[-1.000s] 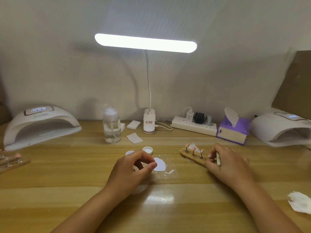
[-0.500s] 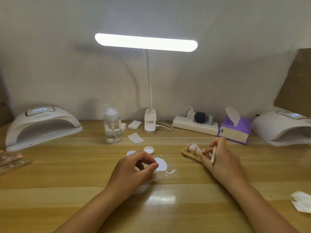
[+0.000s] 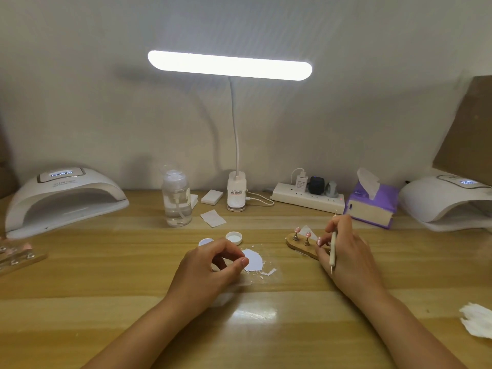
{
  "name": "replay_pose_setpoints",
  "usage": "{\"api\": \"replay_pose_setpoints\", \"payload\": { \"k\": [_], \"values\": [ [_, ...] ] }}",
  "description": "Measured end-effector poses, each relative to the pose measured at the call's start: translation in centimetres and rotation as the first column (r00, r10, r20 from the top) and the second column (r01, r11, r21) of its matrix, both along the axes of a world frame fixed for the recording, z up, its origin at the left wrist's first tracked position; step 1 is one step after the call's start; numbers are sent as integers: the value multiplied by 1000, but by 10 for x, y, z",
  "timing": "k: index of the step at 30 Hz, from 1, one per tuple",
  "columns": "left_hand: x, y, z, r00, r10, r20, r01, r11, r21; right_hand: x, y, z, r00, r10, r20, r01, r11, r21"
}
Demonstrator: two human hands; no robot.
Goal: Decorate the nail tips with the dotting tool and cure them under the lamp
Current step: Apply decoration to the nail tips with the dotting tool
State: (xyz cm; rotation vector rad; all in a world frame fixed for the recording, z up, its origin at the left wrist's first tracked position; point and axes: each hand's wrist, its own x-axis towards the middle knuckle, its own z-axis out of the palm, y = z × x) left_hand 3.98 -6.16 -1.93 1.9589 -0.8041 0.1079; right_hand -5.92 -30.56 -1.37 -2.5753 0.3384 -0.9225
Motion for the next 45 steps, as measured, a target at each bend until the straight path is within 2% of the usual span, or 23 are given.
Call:
{"api": "replay_pose_setpoints", "payload": {
  "k": [7, 13, 18, 24, 28, 33, 37, 40, 43, 45],
  "values": [
    [0, 0, 0, 1000, -3, -3, 3, 1000, -1, 1, 0, 0, 1000, 3, -3, -3, 1000, -15],
    [1, 0, 0, 1000, -7, -4, 7, 1000, 2, 0, -3, 1, 998, -36, -55, 43, 991, 128],
    [1, 1, -1, 1000, -1, -11, 1, 1000, 13, -7, -8, 6, 980, -138, -145, 149, 986, 72],
    [1, 1, -1, 1000, 15, -25, -14, 1000, 16, -12, -16, 16, 959, -119, -257, 137, 989, 56],
    [0, 0, 0, 999, 12, -30, -11, 1000, 14, -12, -15, 16, 973, -114, -201, 113, 993, -15],
    [0, 1, 0, 999, 9, -33, -8, 1000, 24, -12, -6, 11, 993, -83, -81, 61, 969, -240],
    [-2, 0, 0, 1000, 21, -7, -21, 998, 54, -13, -3, 16, 993, -66, 101, 92, 955, -282],
    [-5, -1, 1, 1000, 11, 29, -13, 998, 63, -6, 24, 21, 976, 90, 198, -35, 964, -264],
    [-7, -1, 2, 999, -39, 35, 36, 997, 64, 4, 67, 13, 938, 309, 154, -285, 945, -162],
    [-8, -1, 3, 994, -106, 23, 104, 992, 73, 8, 82, 4, 913, 384, 139, -368, 921, -126]
  ]
}}
